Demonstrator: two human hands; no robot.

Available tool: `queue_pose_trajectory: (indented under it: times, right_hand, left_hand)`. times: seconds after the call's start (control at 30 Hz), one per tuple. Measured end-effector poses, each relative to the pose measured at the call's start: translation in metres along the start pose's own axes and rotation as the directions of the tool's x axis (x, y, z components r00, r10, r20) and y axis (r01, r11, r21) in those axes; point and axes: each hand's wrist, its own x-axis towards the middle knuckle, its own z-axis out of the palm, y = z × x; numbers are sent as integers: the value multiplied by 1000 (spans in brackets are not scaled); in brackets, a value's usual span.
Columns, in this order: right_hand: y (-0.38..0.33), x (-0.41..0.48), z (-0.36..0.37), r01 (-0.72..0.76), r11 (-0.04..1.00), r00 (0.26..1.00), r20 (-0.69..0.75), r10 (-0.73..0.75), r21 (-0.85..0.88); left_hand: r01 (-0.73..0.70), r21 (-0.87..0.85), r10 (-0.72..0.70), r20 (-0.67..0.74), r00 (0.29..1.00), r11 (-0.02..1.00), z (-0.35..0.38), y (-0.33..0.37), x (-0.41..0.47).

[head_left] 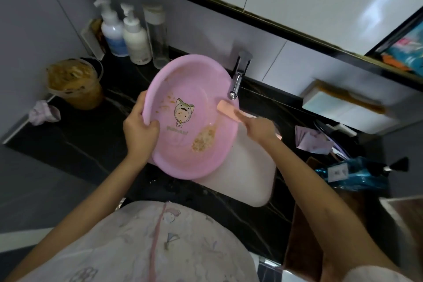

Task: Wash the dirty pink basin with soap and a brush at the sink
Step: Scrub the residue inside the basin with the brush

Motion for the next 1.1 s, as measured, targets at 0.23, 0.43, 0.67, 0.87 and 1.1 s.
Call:
queue_pose_trajectory:
  times: [0.23, 0.43, 0.67, 0.87, 1.1]
  right_hand:
    - [13, 6, -7, -27, 999, 997, 74, 25, 29]
    - [-17, -8, 0, 125, 991, 967, 233, -108, -57]
    - [-29, -11, 8, 46, 998, 972, 229, -53, 36]
    - [0, -2, -12, -36, 995, 992, -128, 24, -94]
    - [-7, 10, -28, 51, 998, 999, 6, -51, -30]
  left_hand:
    - [-11, 3, 11, 12, 1000, 1000, -2, -2, 1]
    - [4, 11, -4, 16, 1000, 1000, -1, -4, 2]
    - [4, -2, -4, 28, 1000, 1000, 0, 2, 0]
    - [9, 4, -9, 30, 1000, 1000, -1, 1, -1]
    - [18, 58, -17, -3, 1000, 998, 0, 5, 3]
